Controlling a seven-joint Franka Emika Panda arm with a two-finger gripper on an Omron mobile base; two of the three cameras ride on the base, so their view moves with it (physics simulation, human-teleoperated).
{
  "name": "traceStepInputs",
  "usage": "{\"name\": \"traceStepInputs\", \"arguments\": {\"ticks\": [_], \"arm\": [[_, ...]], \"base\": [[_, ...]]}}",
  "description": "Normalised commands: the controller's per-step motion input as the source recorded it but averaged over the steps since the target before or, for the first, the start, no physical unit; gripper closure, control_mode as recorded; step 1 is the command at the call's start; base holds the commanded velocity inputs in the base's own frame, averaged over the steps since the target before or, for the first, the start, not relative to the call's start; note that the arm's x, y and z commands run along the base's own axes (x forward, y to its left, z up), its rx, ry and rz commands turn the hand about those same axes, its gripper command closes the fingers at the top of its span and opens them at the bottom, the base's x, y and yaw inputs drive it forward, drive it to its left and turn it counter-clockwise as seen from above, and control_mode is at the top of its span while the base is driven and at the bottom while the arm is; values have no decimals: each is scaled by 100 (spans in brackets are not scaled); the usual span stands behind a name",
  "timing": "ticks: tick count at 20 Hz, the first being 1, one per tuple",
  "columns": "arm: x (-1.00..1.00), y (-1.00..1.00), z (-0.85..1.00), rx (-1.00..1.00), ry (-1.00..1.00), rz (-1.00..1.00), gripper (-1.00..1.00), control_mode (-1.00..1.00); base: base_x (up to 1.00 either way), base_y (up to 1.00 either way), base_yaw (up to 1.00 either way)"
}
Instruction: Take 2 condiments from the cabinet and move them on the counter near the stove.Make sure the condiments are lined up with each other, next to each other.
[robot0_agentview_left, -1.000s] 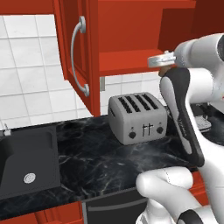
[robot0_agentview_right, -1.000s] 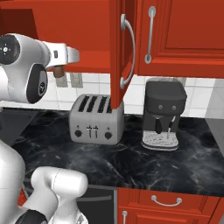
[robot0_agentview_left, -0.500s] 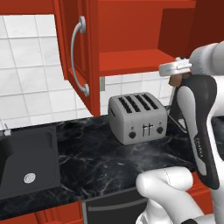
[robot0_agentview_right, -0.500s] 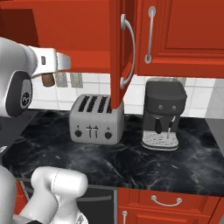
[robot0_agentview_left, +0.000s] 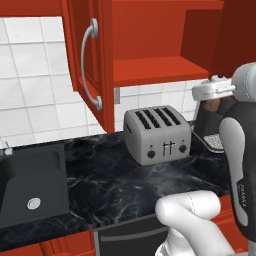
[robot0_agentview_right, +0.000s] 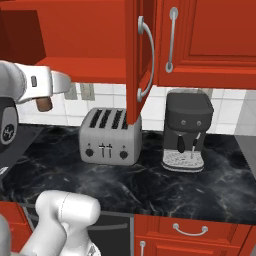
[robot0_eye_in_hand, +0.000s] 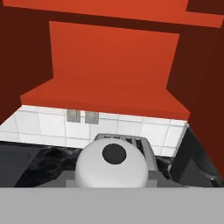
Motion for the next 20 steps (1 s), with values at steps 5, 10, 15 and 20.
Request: {"name": "traceStepInputs", "arguments": {"ticks": [5, 10, 15, 20], "arm": [[-52, 0, -7, 0, 6, 0, 100, -100], [-50, 0, -1, 0, 7, 0, 100, -100], [-34, 0, -6, 0, 7, 0, 100, -100], [-23, 0, -17, 0, 2, 0, 100, -100]], "base": [[0, 0, 0], [0, 0, 0], [0, 0, 0], [0, 0, 0]]}}
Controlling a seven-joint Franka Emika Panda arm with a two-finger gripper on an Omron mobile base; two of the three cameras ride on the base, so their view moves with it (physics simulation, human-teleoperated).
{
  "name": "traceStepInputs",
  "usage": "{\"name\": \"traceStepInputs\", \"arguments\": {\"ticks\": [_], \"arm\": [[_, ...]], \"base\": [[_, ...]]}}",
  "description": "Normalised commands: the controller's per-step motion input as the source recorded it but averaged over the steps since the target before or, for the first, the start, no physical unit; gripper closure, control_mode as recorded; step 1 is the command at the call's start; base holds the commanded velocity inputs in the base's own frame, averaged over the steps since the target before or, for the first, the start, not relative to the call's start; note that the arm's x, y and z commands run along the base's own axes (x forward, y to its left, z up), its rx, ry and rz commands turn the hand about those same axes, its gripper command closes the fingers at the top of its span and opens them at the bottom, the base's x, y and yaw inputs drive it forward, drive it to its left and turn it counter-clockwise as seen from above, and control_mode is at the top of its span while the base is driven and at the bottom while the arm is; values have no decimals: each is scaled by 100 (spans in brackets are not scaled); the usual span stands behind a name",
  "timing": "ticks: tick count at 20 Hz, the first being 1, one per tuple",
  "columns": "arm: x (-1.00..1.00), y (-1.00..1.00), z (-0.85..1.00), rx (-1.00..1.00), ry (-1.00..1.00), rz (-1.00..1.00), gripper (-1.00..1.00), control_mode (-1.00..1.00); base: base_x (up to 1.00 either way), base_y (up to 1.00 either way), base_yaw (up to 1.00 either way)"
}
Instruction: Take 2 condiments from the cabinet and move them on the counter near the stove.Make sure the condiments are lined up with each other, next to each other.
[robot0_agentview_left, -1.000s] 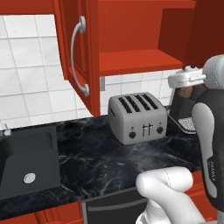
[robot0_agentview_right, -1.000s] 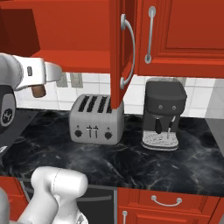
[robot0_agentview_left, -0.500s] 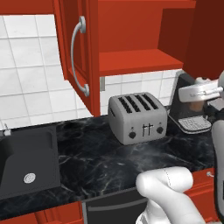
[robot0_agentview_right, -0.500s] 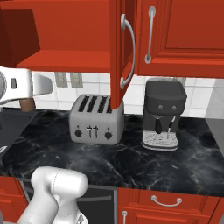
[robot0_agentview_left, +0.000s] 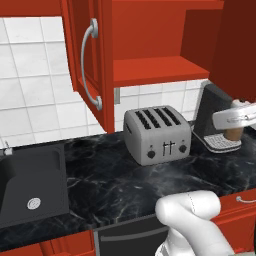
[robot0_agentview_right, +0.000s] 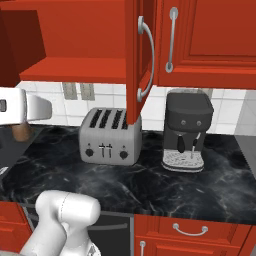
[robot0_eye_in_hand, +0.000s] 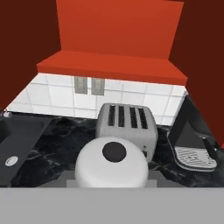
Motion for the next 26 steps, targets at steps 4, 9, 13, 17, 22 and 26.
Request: {"name": "traceStepInputs", "arguments": {"ticks": [4, 9, 13, 17, 22, 26], "arm": [[-8, -1, -34, 0, 0, 0, 100, -100], [-2, -1, -42, 0, -1, 0, 100, -100], [0, -3, -50, 0, 0, 0, 100, -100], [0, -3, -44, 0, 0, 0, 100, -100], [0, -3, -13, 0, 0, 0, 100, -100], [-7, 0, 0, 0, 3, 0, 100, -100]], "base": [[0, 0, 0], [0, 0, 0], [0, 0, 0], [0, 0, 0], [0, 0, 0], [0, 0, 0]]}}
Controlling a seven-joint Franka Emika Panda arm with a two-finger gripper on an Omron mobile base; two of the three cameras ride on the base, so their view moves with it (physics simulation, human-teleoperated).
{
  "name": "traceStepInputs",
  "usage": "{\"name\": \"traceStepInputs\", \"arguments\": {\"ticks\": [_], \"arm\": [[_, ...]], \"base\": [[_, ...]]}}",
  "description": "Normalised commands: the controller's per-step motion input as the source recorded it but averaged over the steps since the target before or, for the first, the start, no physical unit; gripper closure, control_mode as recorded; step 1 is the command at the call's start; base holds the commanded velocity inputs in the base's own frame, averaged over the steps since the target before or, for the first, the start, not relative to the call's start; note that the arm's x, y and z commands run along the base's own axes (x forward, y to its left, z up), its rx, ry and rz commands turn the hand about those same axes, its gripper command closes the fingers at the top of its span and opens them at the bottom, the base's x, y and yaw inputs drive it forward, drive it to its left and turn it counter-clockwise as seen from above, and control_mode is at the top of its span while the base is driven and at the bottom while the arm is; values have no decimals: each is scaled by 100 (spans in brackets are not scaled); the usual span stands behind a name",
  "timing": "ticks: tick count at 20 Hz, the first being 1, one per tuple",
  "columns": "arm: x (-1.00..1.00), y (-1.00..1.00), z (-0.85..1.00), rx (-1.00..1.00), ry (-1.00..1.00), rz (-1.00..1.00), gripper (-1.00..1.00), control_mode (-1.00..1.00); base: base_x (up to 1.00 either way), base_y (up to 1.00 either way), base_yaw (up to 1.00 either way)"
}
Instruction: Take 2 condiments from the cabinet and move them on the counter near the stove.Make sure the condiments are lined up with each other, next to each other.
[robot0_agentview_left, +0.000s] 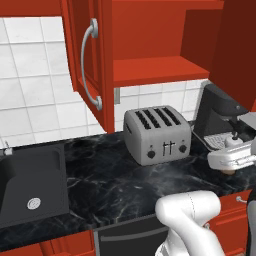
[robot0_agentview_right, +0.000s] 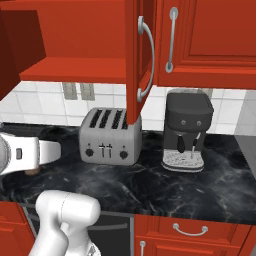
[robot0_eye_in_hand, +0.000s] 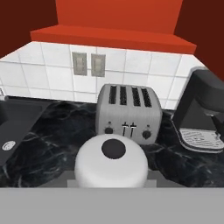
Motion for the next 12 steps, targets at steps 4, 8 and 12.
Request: {"name": "traceStepInputs", "arguments": {"ticks": [4, 8, 12], "arm": [[-1, 0, 0, 0, 3, 0, 100, -100], [0, 0, 0, 0, 0, 0, 100, -100], [0, 0, 0, 0, 0, 0, 100, -100]], "base": [[0, 0, 0], [0, 0, 0], [0, 0, 0]]}}
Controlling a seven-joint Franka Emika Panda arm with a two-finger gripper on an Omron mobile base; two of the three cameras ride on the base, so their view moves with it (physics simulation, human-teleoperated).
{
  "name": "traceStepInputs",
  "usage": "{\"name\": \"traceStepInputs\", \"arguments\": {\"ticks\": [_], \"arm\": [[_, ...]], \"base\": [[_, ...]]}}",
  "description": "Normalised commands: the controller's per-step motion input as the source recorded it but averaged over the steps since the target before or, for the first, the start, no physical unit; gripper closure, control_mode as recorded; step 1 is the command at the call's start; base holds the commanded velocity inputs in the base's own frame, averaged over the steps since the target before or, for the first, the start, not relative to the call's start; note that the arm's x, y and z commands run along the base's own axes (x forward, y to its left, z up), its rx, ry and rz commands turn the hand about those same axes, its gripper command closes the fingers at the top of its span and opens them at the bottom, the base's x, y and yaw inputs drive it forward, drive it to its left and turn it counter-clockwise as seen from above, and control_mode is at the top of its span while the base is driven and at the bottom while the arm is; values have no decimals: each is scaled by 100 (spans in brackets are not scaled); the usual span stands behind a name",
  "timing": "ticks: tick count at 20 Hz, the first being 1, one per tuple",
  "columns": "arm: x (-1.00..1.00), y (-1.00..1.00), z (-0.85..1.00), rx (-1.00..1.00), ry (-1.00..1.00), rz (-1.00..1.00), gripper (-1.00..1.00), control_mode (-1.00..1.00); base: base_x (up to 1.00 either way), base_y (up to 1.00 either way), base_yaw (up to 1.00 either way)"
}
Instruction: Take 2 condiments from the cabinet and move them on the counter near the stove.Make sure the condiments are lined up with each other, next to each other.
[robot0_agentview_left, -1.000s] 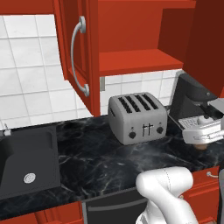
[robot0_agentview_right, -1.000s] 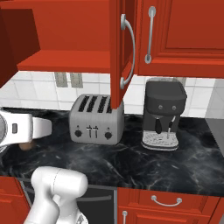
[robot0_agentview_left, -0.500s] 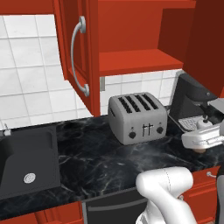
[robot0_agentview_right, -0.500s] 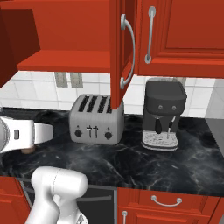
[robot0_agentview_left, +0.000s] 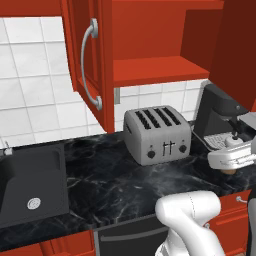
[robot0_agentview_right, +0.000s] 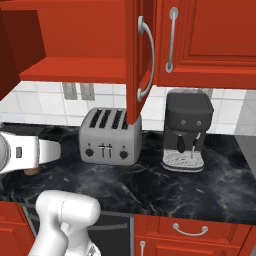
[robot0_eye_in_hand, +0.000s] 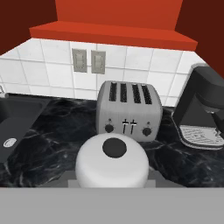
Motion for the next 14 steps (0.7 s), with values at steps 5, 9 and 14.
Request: {"name": "traceStepInputs", "arguments": {"ticks": [5, 9, 14], "arm": [[0, 0, 0, 0, 0, 0, 100, 100], [0, 0, 0, 0, 0, 0, 100, 100], [0, 0, 0, 0, 0, 0, 100, 100]], "base": [[-2, 1, 0], [-59, 35, 1], [-78, 43, 1]]}}
